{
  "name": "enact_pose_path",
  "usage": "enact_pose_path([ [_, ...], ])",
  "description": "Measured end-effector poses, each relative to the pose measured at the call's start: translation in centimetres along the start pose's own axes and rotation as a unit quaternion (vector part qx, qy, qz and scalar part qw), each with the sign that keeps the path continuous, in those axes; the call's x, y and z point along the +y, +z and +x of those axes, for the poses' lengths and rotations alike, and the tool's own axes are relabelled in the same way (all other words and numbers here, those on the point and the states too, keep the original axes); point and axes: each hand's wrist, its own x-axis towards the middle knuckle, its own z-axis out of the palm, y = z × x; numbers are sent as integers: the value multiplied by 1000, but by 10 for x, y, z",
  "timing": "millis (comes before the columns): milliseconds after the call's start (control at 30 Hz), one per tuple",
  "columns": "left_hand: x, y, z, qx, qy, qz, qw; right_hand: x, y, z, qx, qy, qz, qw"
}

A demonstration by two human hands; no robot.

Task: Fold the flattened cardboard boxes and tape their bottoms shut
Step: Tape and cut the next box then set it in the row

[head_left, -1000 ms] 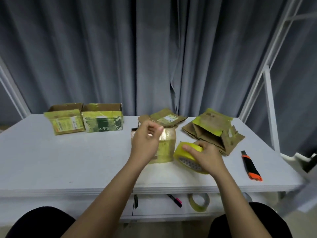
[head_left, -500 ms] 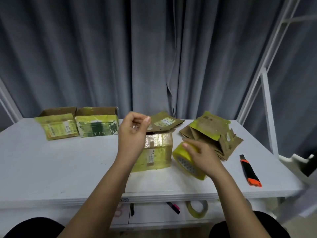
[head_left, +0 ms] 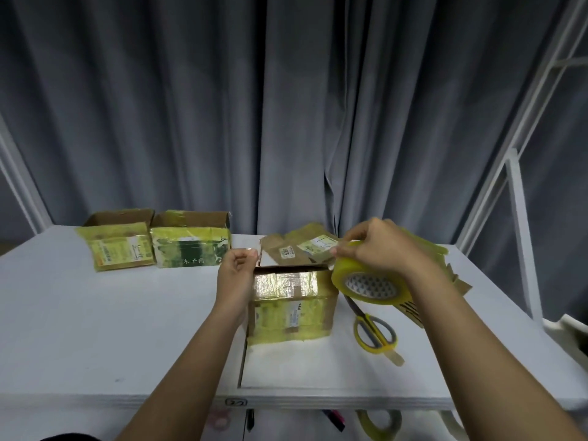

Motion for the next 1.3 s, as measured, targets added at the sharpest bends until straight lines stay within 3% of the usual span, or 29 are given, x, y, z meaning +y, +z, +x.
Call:
enact_pose_path([
  [167,-9,-12,10,27,-11,32,999,-4,2,24,-43,-32,-17,998],
  [367,-22,-5,14,-13,81,47,996,-6,5,46,-59,-45,-7,997],
  [600,-55,13,22,50,138,174,974,-8,16,60,-65,-53,-51,995],
  [900,-59,18,32,75,134,253,955,-15,31,73,-76,-66,-125,987],
  [1167,-60,20,28,110,109,187,970,-21,35,75,-92,-80,-151,981],
  [1300,-60,19,28,106,121,216,963,-29,28,80,-70,-86,-120,987],
])
